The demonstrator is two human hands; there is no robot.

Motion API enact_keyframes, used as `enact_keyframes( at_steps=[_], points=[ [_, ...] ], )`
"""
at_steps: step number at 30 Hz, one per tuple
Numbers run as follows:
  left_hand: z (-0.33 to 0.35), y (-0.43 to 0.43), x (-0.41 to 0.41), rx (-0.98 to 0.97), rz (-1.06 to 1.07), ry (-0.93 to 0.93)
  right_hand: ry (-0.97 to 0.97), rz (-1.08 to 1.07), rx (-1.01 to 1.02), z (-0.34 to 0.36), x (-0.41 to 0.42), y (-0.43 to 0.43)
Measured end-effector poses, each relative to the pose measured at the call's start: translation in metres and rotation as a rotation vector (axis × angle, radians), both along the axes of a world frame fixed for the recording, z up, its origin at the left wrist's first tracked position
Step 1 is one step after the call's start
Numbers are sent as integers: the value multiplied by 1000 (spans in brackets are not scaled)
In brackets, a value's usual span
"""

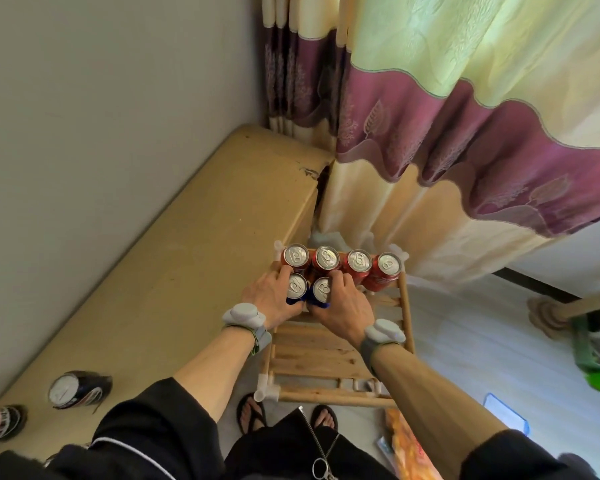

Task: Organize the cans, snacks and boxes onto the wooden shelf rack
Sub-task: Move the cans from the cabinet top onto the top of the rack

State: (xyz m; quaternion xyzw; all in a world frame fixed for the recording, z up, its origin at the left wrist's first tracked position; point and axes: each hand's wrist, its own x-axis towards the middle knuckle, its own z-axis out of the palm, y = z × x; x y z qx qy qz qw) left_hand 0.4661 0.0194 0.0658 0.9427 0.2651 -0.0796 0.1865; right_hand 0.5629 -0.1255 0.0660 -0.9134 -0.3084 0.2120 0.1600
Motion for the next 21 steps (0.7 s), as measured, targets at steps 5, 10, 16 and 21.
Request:
enact_keyframes(
  at_steps=[5, 10, 16, 21],
  points=[
    [-4, 4, 0, -37, -12, 20, 5, 3, -20, 0, -2, -1],
    [-8, 3, -4, -52, 1, 27, 9, 3, -8, -1, -4, 0],
    [-9, 3, -3, -65, -18, 46, 10, -4, -19, -5, -6, -1],
    [-9, 0, -3, -7, -34, 44, 7, 15, -32, -7, -5, -4]
  ],
)
